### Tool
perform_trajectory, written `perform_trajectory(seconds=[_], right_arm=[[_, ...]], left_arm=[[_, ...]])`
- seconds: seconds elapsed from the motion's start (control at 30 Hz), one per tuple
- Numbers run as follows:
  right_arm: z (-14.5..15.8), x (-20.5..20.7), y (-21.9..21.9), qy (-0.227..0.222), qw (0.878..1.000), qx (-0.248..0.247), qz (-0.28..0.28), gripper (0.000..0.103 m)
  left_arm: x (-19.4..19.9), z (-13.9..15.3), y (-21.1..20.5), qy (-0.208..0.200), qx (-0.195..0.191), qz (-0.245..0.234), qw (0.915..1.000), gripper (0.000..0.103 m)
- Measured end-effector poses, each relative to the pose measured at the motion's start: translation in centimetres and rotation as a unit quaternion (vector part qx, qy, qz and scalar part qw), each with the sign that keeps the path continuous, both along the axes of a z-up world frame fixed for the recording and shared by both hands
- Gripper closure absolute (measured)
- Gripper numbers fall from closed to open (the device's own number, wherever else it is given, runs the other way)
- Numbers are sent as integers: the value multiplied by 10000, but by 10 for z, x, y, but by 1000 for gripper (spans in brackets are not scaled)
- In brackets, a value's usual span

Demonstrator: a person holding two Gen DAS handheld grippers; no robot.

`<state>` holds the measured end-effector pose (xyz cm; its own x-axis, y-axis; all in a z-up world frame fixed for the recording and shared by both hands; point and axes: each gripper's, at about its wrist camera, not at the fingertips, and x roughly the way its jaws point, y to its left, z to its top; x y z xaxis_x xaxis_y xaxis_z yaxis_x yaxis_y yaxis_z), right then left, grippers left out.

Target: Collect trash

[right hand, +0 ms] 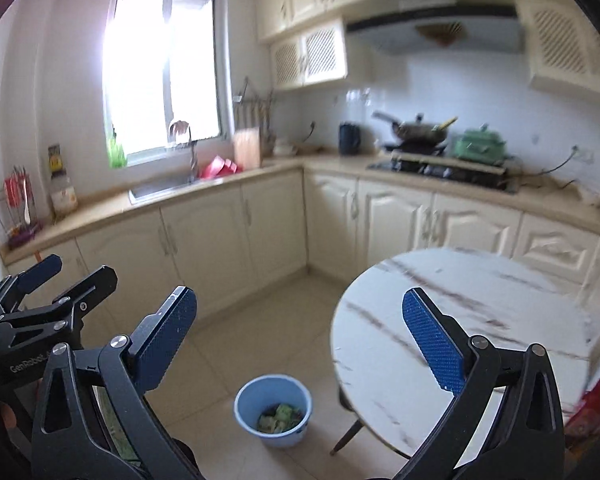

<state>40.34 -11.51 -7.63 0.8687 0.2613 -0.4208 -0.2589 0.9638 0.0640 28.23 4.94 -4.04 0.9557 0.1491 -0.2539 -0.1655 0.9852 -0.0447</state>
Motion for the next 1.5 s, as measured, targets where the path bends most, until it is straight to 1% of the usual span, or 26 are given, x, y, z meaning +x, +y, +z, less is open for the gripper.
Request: perform_trajectory(seconds=[0.07, 0.13, 0.2, 0.23, 0.3, 0.4, 0.57, 0.63, 0.7, 0.93, 1.1, 1.5], right_arm=[[16, -24, -11, -185, 9997, -72, -141, 0], [29, -45, -20, -367, 9988, -131, -301, 0], [39, -62, -29, -498, 9979, -56, -405, 0], [45, -72, -34, -600, 9971, -16, -463, 0], [53, -86, -38, -757, 9956, -12, -549, 0], [58, -97, -41, -890, 9941, -29, -613, 0], [60, -107, -38, -1035, 9922, -126, -685, 0], [60, -109, -38, -1074, 9920, -94, -651, 0], [60, -111, -36, -1092, 9917, -92, -669, 0], [60, -116, -40, -1163, 9904, -71, -744, 0], [59, -118, -39, -1188, 9899, -70, -771, 0], [57, -121, -39, -1218, 9895, -78, -771, 0]], left_arm=[[-20, -3, -21, -313, 21, -119, 9994, 1], [-41, -3, -42, -489, 24, -179, 9986, 1], [-54, -22, -48, -608, 133, -217, 9978, 1], [-59, -22, -55, -667, 225, -193, 9973, 1], [-74, -36, -59, -721, 350, -180, 9966, 1], [-91, -60, -71, -733, 390, -219, 9963, 1], [-116, -69, -78, -810, 426, -276, 9954, 1], [-131, -61, -70, -830, 455, -279, 9951, 1], [-138, -63, -69, -847, 484, -266, 9949, 1], [-144, -66, -72, -902, 495, -226, 9944, 1], [-137, -61, -72, -883, 479, -238, 9947, 1], [-136, -47, -66, -889, 498, -232, 9945, 1]])
